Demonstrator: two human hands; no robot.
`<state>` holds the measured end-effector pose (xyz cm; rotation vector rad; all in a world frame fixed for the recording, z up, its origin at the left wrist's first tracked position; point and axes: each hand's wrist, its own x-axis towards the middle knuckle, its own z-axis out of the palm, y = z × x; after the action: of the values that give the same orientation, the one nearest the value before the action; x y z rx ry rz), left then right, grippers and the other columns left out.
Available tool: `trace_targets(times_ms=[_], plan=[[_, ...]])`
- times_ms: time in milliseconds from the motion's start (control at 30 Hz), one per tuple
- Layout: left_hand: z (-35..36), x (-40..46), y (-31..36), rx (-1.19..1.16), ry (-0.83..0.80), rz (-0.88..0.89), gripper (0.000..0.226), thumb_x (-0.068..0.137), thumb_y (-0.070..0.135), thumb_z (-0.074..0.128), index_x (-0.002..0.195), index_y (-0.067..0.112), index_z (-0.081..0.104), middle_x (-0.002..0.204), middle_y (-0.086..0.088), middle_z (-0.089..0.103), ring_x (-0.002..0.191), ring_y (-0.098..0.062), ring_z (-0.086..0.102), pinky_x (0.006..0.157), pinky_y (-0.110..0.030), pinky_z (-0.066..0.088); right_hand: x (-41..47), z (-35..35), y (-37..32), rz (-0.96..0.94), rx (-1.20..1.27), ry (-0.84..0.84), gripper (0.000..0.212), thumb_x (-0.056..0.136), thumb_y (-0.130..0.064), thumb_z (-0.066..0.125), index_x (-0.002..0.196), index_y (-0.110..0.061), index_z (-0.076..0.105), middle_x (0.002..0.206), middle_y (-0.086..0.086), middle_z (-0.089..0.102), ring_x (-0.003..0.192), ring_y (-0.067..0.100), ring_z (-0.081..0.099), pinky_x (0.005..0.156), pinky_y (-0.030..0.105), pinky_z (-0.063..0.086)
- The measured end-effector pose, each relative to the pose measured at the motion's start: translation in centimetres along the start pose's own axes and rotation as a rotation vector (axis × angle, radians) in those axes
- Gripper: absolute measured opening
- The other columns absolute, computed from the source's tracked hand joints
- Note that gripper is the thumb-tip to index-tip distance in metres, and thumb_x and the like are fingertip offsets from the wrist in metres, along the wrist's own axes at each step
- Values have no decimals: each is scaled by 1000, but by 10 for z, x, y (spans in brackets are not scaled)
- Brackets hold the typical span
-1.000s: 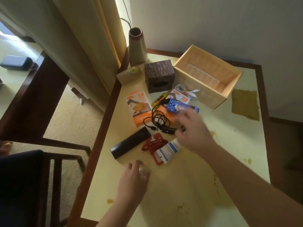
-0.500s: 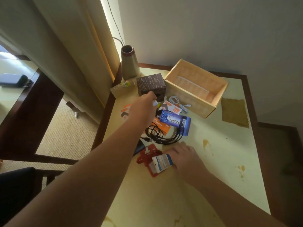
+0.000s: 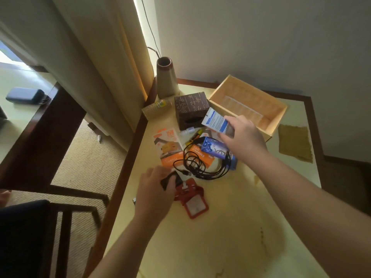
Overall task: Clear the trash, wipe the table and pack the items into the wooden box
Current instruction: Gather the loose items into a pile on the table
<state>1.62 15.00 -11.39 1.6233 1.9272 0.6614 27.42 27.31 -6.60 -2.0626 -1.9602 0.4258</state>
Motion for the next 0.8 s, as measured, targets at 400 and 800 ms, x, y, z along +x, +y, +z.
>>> trace_targets(times_ms=[400, 800], plan=[[3, -23, -72, 387, -208, -70, 67, 94, 52, 65, 154, 35, 41, 140, 7, 52, 122, -16, 49, 106, -33, 46, -55, 47, -20, -81, 103, 74, 20, 98, -33, 61, 116, -26, 68, 111, -6, 54, 105, 14, 52, 88, 33, 52], [-48, -32, -42, 140, 67, 129, 47, 74, 31, 89, 117, 19, 75, 94, 16, 62, 77, -4, 60, 68, -17, 49, -171, 136, -36, 116, 10, -253, 78, 83, -61, 71, 146, -27, 41, 130, 0, 45, 116, 18, 44, 94, 31, 51]])
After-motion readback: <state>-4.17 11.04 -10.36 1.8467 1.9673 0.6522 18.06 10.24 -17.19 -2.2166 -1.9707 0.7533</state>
